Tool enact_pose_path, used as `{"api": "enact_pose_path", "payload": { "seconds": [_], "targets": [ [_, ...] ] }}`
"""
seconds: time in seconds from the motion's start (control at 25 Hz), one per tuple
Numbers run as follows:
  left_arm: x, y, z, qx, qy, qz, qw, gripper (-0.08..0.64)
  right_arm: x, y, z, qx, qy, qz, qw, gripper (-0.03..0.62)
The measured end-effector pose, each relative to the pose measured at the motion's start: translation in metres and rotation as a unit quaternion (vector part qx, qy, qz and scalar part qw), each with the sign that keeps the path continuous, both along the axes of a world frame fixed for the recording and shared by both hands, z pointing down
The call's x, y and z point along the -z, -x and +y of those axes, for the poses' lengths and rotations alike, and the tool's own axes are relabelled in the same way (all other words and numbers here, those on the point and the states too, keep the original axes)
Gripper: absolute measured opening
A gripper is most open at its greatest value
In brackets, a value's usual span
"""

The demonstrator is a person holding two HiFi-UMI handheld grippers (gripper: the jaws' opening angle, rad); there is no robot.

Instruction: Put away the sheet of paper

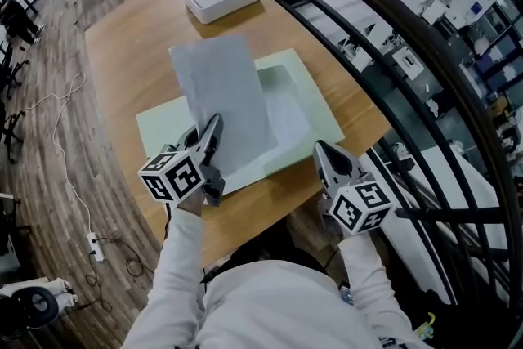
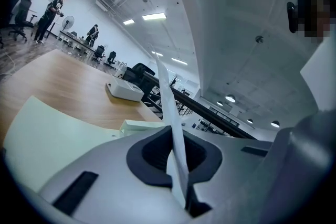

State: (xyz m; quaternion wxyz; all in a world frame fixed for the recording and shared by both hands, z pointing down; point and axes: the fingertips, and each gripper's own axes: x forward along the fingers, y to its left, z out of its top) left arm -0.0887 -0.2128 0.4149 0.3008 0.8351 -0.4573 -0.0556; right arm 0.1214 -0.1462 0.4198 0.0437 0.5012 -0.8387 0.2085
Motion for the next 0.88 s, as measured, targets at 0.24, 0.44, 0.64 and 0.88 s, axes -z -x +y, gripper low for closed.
{"api": "enact_pose_path", "payload": {
  "seconds": [0.24,0.44,0.64,0.88],
  "targets": [
    [-0.011,-0.024,-0.013,-0.023,-0.020,0.004,0.9995,0.017,-0.012,-0.012,-0.016,0.004,0.013,-0.002,1.000,0.027],
    [-0.025,-0.037,-0.014,-0.037,-0.015,-0.002,0.9992,0.017,-0.016,-0.014,-0.024,0.009,0.018,-0.003,1.000,0.028],
    [-0.040,-0.043,-0.012,-0.041,0.000,-0.003,0.9991,0.017,-0.019,-0.015,-0.030,0.017,0.019,-0.004,1.000,0.028],
    [-0.060,-0.044,-0.006,-0.040,0.027,-0.003,0.9988,0.017,-0.027,-0.011,-0.032,0.023,0.027,-0.006,0.999,0.028]
  ]
}}
